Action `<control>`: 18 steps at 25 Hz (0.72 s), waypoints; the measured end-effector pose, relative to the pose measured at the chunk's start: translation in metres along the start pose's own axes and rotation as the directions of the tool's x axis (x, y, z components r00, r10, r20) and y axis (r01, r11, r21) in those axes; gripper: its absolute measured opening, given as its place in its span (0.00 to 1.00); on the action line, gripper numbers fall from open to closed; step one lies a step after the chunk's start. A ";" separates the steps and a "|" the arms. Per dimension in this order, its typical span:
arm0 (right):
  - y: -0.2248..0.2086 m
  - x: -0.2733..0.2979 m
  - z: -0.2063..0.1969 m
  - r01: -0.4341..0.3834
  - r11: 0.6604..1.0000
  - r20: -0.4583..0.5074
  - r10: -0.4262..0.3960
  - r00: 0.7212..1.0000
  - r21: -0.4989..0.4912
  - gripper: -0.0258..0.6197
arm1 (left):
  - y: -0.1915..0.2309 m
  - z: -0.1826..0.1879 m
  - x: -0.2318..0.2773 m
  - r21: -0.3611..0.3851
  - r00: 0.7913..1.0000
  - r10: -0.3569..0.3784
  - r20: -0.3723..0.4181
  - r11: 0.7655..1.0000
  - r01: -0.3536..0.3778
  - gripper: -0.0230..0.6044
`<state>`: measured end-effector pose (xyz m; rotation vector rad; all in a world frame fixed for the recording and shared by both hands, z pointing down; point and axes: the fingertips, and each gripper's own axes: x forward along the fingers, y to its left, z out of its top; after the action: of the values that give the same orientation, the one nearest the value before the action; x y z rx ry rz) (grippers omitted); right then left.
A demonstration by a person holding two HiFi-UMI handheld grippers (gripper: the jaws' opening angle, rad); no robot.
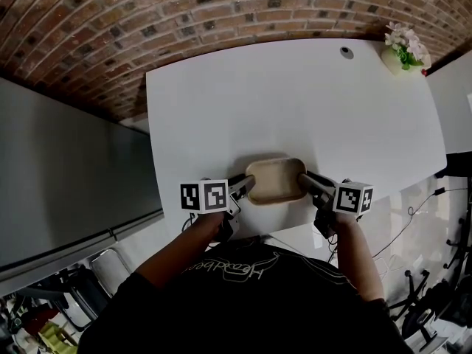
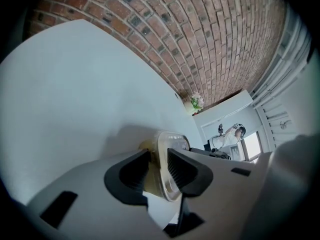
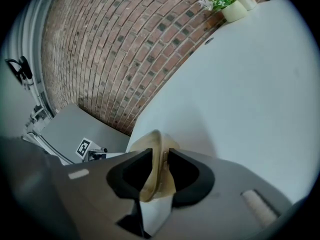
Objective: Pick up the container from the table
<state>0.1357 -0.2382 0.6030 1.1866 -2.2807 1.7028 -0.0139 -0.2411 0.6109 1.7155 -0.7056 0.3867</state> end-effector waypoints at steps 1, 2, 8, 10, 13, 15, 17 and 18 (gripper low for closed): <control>0.001 0.000 0.000 0.000 1.000 -0.001 0.000 1.000 -0.003 0.21 | 0.000 0.000 0.000 0.002 1.000 0.001 0.001 1.000 -0.001 0.23; 0.001 -0.001 -0.001 -0.001 1.000 -0.003 0.001 1.000 -0.007 0.21 | -0.001 0.000 -0.001 0.002 1.000 0.001 0.002 1.000 -0.001 0.23; 0.003 -0.005 -0.001 -0.008 1.000 -0.001 0.008 1.000 -0.013 0.21 | -0.005 -0.001 -0.003 -0.006 1.000 -0.002 0.012 1.000 0.002 0.23; 0.004 -0.007 -0.001 -0.015 1.000 0.003 0.015 1.000 -0.014 0.21 | -0.008 -0.002 -0.005 -0.005 1.000 -0.003 0.017 1.000 0.004 0.23; 0.009 -0.010 0.000 -0.024 0.999 0.010 0.024 1.000 -0.027 0.20 | -0.012 -0.002 -0.009 0.001 0.999 -0.004 0.032 1.000 0.004 0.23; 0.013 -0.012 0.001 -0.029 0.999 0.014 0.029 0.999 -0.033 0.20 | -0.016 -0.002 -0.013 -0.005 0.999 -0.006 0.042 1.000 0.006 0.23; 0.016 -0.015 0.002 -0.032 0.999 0.019 0.033 0.999 -0.042 0.20 | -0.020 -0.003 -0.016 -0.009 0.998 -0.008 0.055 1.000 0.009 0.23; 0.019 -0.018 0.003 -0.035 0.998 0.022 0.036 0.999 -0.047 0.21 | -0.022 -0.003 -0.017 -0.007 0.998 -0.009 0.062 1.000 0.010 0.23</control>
<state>0.1380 -0.2294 0.5788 1.1697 -2.3547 1.6462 -0.0125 -0.2312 0.5844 1.7289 -0.7424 0.3251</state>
